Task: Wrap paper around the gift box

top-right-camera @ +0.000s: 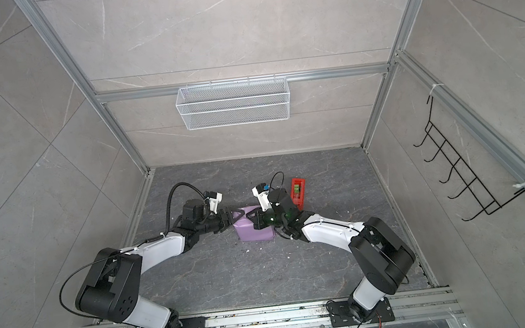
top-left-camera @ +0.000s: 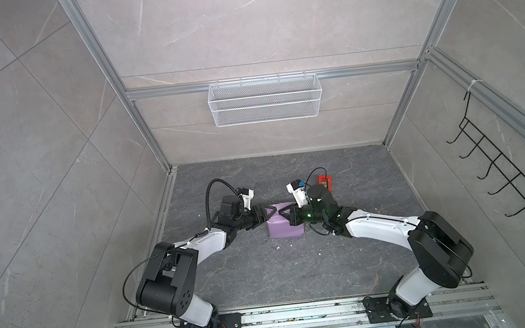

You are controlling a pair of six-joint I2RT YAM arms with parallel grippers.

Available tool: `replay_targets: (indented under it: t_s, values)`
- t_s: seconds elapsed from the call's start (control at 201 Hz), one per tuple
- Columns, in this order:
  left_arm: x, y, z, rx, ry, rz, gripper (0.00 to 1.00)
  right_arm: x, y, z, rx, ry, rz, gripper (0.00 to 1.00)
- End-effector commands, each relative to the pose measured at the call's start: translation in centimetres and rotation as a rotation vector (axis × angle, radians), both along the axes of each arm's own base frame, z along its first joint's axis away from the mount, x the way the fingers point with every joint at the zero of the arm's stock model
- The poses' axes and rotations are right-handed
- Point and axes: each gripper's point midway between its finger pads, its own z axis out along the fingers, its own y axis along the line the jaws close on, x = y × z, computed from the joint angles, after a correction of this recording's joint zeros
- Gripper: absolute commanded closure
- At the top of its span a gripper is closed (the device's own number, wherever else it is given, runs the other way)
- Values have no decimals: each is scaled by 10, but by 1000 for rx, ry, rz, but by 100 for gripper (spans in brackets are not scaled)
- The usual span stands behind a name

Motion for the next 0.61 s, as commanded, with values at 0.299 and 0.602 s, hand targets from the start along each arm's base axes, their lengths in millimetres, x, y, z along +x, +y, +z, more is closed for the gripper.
replay_targets:
  t_s: [0.299,0.602]
  values:
    - [-29,13,-51,115,162,1,28,-6,-25,-49,-256,-88,42,100]
    - [-28,13,-52,113,164,-2,28,-12,-26,-65,-317,-160,93,89]
